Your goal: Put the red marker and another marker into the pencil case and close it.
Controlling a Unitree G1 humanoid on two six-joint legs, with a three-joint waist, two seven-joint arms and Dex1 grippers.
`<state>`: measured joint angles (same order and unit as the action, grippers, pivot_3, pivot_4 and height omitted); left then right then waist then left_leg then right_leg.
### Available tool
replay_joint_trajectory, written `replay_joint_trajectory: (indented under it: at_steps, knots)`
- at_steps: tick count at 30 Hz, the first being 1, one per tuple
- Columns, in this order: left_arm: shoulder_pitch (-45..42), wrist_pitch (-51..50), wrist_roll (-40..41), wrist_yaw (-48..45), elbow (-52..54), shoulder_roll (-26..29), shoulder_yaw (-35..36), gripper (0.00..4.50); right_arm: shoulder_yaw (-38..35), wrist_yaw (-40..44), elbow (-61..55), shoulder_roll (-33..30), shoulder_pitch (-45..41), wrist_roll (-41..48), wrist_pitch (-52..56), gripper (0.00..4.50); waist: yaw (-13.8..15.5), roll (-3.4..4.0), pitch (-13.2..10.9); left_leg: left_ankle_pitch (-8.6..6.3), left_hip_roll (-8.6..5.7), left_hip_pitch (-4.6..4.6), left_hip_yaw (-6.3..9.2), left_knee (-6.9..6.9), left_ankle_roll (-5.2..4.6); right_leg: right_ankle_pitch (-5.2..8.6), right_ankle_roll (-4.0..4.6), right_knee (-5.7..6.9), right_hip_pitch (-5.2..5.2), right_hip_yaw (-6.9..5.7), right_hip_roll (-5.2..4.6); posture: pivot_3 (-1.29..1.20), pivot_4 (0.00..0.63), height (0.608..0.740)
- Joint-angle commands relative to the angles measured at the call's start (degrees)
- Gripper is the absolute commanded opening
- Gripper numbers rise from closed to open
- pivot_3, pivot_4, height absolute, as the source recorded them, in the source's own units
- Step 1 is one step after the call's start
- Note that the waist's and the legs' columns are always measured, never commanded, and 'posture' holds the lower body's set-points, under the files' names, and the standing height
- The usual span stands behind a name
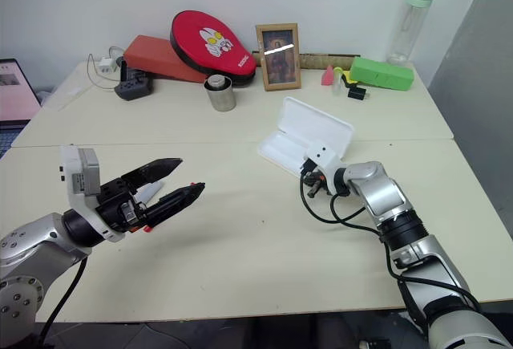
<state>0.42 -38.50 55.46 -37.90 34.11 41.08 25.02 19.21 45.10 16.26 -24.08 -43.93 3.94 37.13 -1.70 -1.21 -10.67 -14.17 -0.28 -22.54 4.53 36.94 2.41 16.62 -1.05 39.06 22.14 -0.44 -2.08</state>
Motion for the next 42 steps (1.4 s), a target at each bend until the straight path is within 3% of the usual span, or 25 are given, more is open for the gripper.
replay_joint_trajectory:
  at_steps: [1,12,20,37,42]
  knots:
    - [-0.2,0.7,0.4,-0.2,1.8,0.8,0.1,4.5,-1.4,3.3,-3.1,-1.8,-0.6,0.5,-3.0,0.08,0.0,0.0,0.0,0.0,0.0,0.0,0.0,0.0,0.0,0.0,0.0,0.0,0.0,0.0,0.0,0.0,0.15,0.74]
    - [11.1,-0.6,2.6,-7.4,4.8,6.0,7.5,4.5,3.7,21.8,-23.1,-11.3,9.7,2.6,-18.3,0.08,-0.1,0.03,0.0,-0.01,0.07,0.02,0.09,-0.04,-0.01,0.01,-0.01,-0.04,0.05,0.0,-0.05,0.0,0.15,0.74]
    - [20.4,-0.5,2.9,-14.9,6.7,8.9,12.9,4.5,7.4,25.3,-22.2,-11.5,10.9,-0.4,-25.7,0.08,0.0,0.05,0.0,-0.01,0.13,0.06,0.05,-0.03,0.0,0.01,0.0,-0.06,0.04,-0.01,-0.03,0.0,0.15,0.74]
    - [16.9,-1.2,5.1,-10.8,7.7,9.2,11.2,4.5,8.0,26.8,-14.3,-8.9,9.4,-4.0,-31.0,0.08,0.0,0.05,0.0,-0.01,0.14,0.06,0.08,-0.03,0.0,0.0,0.01,-0.06,0.02,0.01,-0.05,0.0,0.15,0.74]
    - [16.1,-1.2,4.8,-10.6,7.5,9.4,10.2,4.5,7.1,27.6,-16.1,-9.2,9.8,-2.9,-29.4,1.25,0.0,0.05,0.0,-0.01,0.14,0.06,0.08,-0.04,0.0,0.0,0.01,-0.06,0.02,0.01,-0.04,0.0,0.15,0.74]
